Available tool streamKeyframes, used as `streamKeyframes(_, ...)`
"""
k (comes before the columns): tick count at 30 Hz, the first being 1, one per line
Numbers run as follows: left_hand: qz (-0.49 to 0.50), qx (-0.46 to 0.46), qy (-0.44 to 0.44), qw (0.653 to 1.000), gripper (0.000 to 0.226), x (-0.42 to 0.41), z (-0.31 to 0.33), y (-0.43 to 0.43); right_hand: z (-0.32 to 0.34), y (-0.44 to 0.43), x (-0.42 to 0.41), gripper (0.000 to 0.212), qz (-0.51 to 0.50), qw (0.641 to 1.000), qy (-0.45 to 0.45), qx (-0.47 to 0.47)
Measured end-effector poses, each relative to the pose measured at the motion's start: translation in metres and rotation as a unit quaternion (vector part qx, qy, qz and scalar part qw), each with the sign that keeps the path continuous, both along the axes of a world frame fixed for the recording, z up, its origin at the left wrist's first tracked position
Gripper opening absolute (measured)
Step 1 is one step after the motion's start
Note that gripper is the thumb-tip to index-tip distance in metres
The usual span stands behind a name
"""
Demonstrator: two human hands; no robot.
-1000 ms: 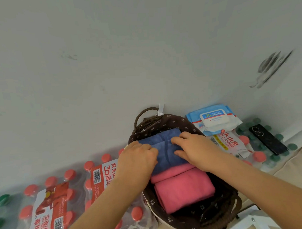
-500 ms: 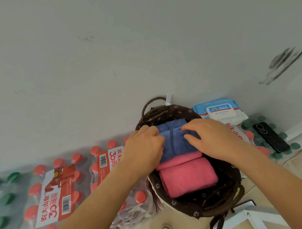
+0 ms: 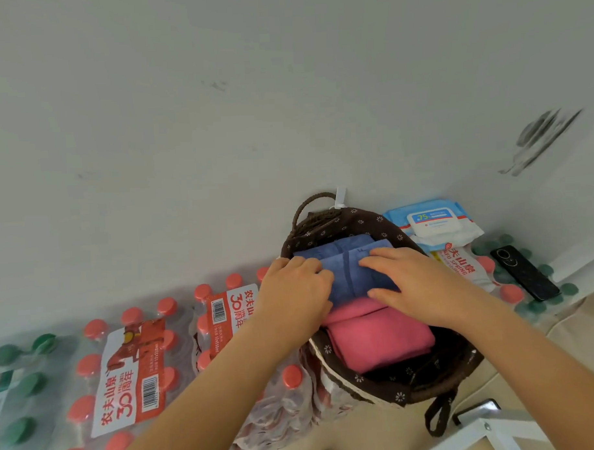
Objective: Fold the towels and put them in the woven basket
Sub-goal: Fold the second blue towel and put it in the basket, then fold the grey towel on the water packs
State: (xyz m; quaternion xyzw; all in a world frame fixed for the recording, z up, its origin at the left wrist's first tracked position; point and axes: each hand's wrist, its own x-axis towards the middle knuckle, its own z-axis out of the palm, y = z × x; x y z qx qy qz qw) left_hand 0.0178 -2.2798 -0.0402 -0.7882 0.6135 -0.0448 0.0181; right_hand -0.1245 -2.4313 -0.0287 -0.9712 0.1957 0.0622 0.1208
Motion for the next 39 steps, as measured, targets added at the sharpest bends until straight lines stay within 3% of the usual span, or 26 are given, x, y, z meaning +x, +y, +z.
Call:
streamKeyframes(4,0.028,0.076,-0.047,0.996,0.020,-0.006,0.006,-0.014,-0.007,-0.002,0.001,0.064,0.002,0.999,0.023,-0.025)
streamKeyframes(14,0.039,0.089,-0.040,0.994,0.016,-0.015,0.011,-0.024,-0.008,-0.014,0.007,0.055,0.003,0.998,0.020,-0.052)
streamKeyframes(20,0.050,0.004,0.030,0.998,0.039,-0.003,-0.002,-0.013,-0.005,-0.013,0.007,0.052,0.015,1.000,-0.014,-0.023)
streamKeyframes(24,0.028,-0.111,0.051,0.992,0.029,-0.006,-0.007,-0.008,0.002,-0.011,0.003,0.043,0.007,0.997,-0.081,0.007)
streamKeyframes(33,0.031,-0.179,0.090,0.979,0.026,-0.004,-0.006,0.006,0.016,-0.003,0.005,0.031,-0.001,0.988,-0.152,0.035)
streamKeyframes(39,0.062,-0.274,0.207,0.937,0.020,-0.007,0.026,0.043,0.055,0.036,0.020,0.034,0.013,0.980,-0.191,0.063)
